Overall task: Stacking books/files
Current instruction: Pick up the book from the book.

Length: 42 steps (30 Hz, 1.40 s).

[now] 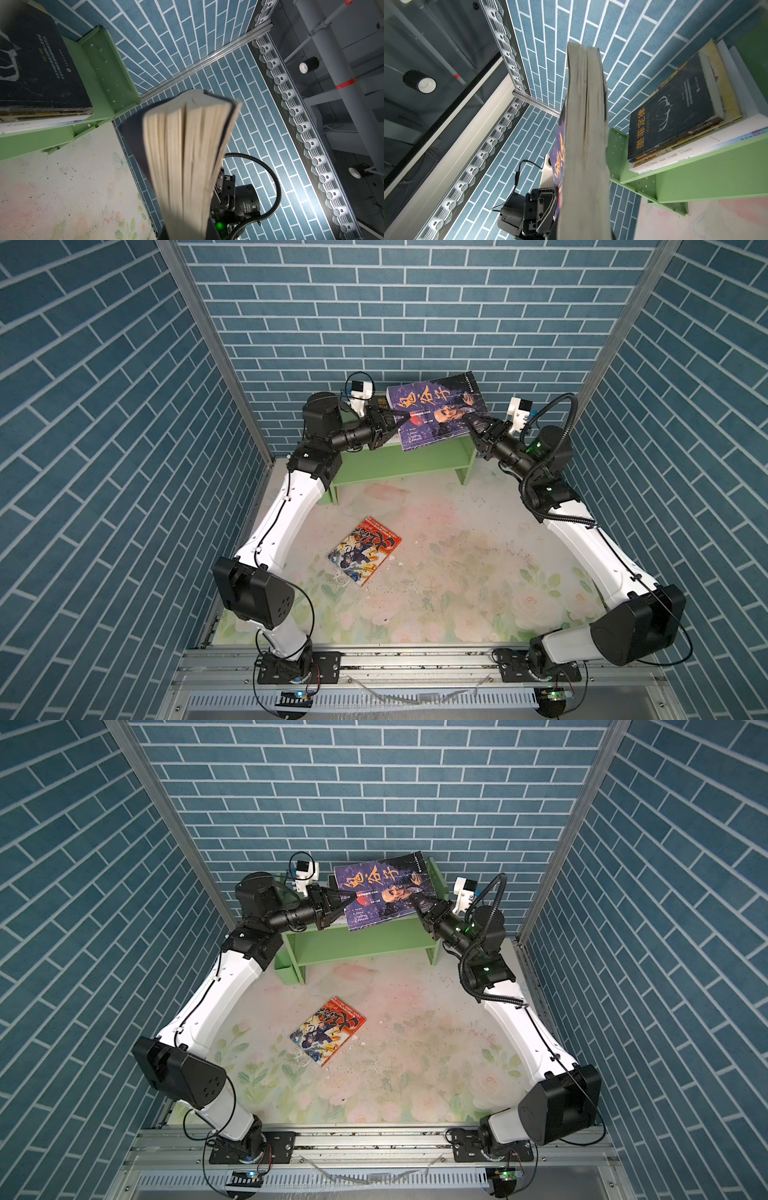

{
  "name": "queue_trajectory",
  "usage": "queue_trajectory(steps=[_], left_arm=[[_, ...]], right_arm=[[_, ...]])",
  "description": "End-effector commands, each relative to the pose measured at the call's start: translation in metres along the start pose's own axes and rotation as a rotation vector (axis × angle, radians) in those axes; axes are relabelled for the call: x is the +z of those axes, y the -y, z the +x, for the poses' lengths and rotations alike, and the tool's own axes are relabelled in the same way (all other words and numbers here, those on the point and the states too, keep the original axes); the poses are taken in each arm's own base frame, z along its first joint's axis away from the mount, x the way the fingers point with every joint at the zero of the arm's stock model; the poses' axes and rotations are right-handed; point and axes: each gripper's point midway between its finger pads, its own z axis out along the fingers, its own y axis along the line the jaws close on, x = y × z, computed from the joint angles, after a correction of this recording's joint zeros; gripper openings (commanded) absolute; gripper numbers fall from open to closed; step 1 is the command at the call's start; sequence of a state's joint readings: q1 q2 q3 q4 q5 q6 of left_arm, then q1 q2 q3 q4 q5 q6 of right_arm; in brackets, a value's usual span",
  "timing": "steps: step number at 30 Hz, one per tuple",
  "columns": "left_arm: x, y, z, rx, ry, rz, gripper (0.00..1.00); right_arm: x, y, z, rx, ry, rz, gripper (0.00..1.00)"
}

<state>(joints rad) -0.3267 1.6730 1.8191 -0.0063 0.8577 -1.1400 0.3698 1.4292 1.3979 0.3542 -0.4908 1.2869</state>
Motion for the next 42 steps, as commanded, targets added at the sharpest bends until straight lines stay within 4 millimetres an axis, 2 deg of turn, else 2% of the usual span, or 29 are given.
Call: queue_trajectory(steps=[1, 4, 7, 9, 12, 17, 24, 28, 36, 42], left_arm=[[-0.003, 0.039, -0.006, 0.106, 0.025, 0.099, 0.20], [-0.002, 0.039, -0.008, 0.106, 0.031, 0.098, 0.27], [-0.002, 0.037, -0.009, 0.107, 0.037, 0.095, 0.47], [-0.004, 0.036, -0.010, 0.112, 0.046, 0.087, 0.64], [-0.007, 0.028, -0.013, 0.110, 0.071, 0.053, 0.84], [-0.016, 0.006, -0.013, 0.111, 0.107, -0.024, 0.98], [-0.023, -0.039, 0.001, 0.034, 0.117, -0.142, 1.00], [-0.025, -0.053, 0.008, -0.005, 0.113, -0.170, 1.00], [-0.020, -0.060, 0.010, -0.052, 0.102, -0.170, 1.00], [0.006, -0.051, 0.013, -0.099, 0.061, -0.084, 0.99]], right_arm=[[0.001, -0.009, -0.001, -0.076, 0.010, -0.021, 0.05], [0.004, -0.008, -0.004, -0.062, 0.021, -0.031, 0.01], [0.005, -0.006, -0.006, -0.049, 0.032, -0.031, 0.00], [0.006, -0.007, -0.008, -0.046, 0.042, -0.033, 0.00], [0.006, -0.010, -0.013, -0.053, 0.058, -0.039, 0.00], [0.007, -0.014, -0.021, -0.060, 0.084, -0.049, 0.00], [0.007, -0.018, -0.032, -0.063, 0.106, -0.068, 0.00], [0.009, -0.020, -0.037, -0.056, 0.106, -0.084, 0.00], [0.017, -0.023, -0.041, -0.050, 0.091, -0.118, 0.00], [0.024, -0.021, -0.043, -0.029, 0.088, -0.141, 0.00]])
